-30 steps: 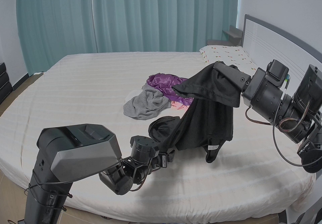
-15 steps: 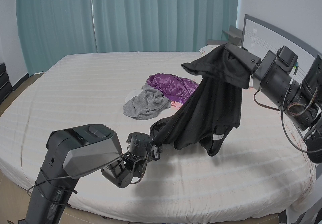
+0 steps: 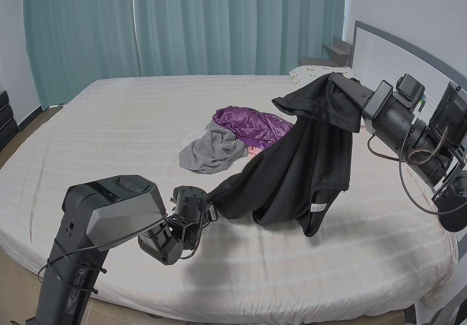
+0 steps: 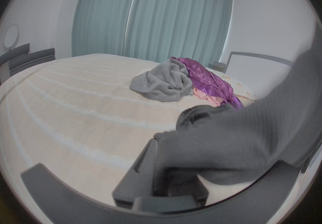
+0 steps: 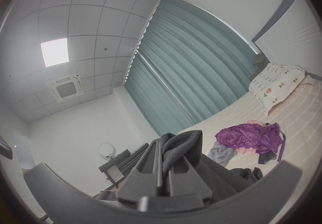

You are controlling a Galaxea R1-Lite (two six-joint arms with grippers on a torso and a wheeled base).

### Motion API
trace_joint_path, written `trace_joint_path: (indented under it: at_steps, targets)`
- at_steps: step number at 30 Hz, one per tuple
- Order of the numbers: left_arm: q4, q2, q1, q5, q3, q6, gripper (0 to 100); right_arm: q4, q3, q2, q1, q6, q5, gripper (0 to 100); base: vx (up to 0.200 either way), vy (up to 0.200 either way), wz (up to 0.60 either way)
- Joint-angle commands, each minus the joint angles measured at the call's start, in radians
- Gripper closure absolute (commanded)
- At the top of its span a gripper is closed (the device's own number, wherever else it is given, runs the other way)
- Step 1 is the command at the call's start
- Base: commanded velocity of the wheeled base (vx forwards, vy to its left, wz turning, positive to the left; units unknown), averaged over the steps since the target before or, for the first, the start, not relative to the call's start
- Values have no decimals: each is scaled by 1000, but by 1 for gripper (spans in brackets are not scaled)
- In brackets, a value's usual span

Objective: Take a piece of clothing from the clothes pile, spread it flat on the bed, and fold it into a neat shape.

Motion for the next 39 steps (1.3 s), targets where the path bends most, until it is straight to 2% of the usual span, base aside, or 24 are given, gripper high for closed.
trace_joint_path:
  at_steps: [1,10,13,17,20,24,26,30,31,32,35,39]
  targets:
    - [0,-103,2,0,61,-44,100,0,24,64,-50,3,3,100,0,0,0]
    - [2,-382,33,0,266,-136,100,-11,0,260,-114,3,-12,100,0,0,0]
    - [4,-487,62,0,311,-149,100,-68,-39,303,-113,-5,-75,100,0,0,0]
    - [17,-606,114,0,304,-150,100,-85,-164,296,-116,-8,-134,100,0,0,0]
    - [96,-692,131,0,275,-153,100,-69,-275,279,-133,-12,-195,100,0,0,0]
    - [132,-801,122,-2,252,-202,100,-77,-335,231,-140,-14,-213,100,0,0,0]
    - [131,-824,119,-2,263,-207,100,-80,-319,216,-139,-16,-206,100,0,0,0]
    - [111,-829,119,-46,372,-244,100,-89,-123,231,-124,3,-192,100,0,0,0]
    - [109,-827,119,-49,375,-248,100,-89,-117,234,-122,3,-190,100,0,0,0]
    - [93,-800,117,-83,409,-293,100,-97,-46,282,-104,20,-172,100,0,0,0]
    - [73,-755,104,-108,429,-356,100,-177,3,343,-87,38,-177,100,0,0,0]
    - [68,-685,78,-111,461,-374,100,-227,83,377,-71,44,-180,100,0,0,0]
